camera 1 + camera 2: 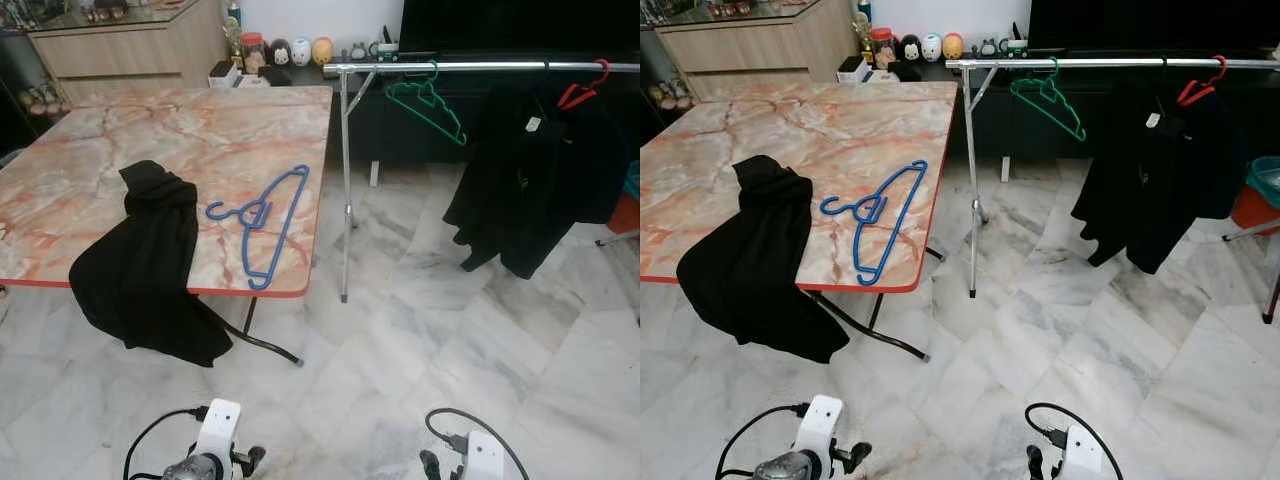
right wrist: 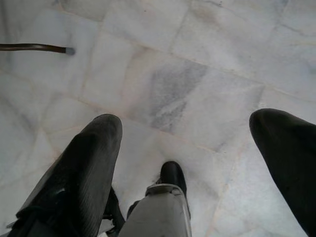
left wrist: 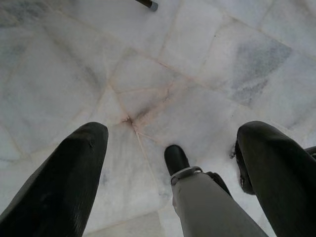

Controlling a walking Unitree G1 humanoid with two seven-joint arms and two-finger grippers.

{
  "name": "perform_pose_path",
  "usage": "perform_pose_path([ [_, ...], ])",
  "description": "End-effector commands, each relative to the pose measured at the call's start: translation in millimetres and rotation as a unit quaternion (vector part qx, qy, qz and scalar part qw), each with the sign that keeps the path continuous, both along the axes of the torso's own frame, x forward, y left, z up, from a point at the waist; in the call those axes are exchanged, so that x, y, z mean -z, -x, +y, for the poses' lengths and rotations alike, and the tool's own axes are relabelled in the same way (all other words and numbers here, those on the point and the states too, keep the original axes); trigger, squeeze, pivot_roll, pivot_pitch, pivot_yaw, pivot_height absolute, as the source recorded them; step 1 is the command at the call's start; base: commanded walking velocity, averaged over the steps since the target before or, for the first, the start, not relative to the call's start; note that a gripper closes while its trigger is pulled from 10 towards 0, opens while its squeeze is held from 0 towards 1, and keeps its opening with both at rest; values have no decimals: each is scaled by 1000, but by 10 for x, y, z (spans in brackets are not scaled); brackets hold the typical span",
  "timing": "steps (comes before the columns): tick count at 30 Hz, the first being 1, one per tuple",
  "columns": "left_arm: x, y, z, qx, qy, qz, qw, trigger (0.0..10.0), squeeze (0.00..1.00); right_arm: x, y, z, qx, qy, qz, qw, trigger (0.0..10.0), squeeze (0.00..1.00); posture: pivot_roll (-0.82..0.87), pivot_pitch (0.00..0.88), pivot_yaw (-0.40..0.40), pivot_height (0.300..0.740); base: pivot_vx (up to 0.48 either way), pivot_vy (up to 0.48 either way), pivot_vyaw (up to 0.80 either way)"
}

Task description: Hang hanger

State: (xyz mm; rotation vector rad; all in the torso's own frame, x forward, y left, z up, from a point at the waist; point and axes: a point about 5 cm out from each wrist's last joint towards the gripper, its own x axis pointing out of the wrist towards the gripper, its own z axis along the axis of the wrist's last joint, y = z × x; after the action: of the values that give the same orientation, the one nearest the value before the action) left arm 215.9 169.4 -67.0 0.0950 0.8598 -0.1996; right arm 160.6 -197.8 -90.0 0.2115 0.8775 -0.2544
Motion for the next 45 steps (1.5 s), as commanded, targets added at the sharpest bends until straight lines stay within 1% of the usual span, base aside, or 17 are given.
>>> perform_pose_path([
  [1,20,38,62,-15,-1,10,1000,10000,0,8,9,11,10,-4,4,1000,10000,0,-18,0,27,740,0,0,0],
  [6,24,47,78,-18,-2,11,1000,10000,0,11,13,9,15,-2,6,1000,10000,0,-21,0,28,740,0,0,0],
  [7,26,51,85,-18,-3,12,1000,10000,0,11,13,13,16,-2,7,1000,10000,0,-32,0,40,740,0,0,0],
  [8,63,124,114,-11,-10,24,1000,10000,0,12,15,21,27,-5,4,1000,10000,0,-50,0,56,740,0,0,0],
  [11,96,191,146,-8,-16,34,999,10000,0,21,33,30,33,-6,6,999,10000,0,-53,0,66,740,0,0,0],
  [13,112,236,192,-13,-17,37,999,10000,0,47,86,56,35,-11,16,999,10000,0,-42,0,63,740,0,0,0],
  [18,119,263,243,-19,-22,41,999,10000,0,62,123,61,42,-8,23,999,10000,0,-45,0,74,740,0,0,0],
  [20,133,290,243,-13,-25,47,999,10000,0,66,136,59,47,-9,22,999,10000,0,-53,0,84,740,0,0,0],
  [25,120,261,231,-4,-28,43,999,10000,0,57,113,57,52,-12,18,998,10000,0,-34,0,78,740,0,0,0],
  [26,100,221,234,-5,-30,39,999,10000,0,54,99,65,49,-13,18,999,10000,0,-23,0,75,740,0,0,0],
  [27,100,221,234,-5,-30,39,999,10000,0,54,99,65,49,-13,18,999,10000,0,-23,0,75,740,0,0,0],
  [29,42,117,270,-16,-30,26,999,10000,0,40,49,101,41,-19,13,999,10000,0,-21,0,84,740,0,0,0],
  [34,36,118,312,-23,-33,27,999,10000,0,26,14,119,41,-17,6,999,10000,0,-32,0,97,740,0,0,0],
  [44,40,137,357,-34,-36,28,998,10000,0,26,5,135,37,-19,9,999,10000,0,12,0,60,740,0,0,0],
  [45,49,156,362,-37,-35,30,998,10000,0,-13,-46,31,41,-11,-8,999,10000,0,9,0,65,740,0,0,0],
])
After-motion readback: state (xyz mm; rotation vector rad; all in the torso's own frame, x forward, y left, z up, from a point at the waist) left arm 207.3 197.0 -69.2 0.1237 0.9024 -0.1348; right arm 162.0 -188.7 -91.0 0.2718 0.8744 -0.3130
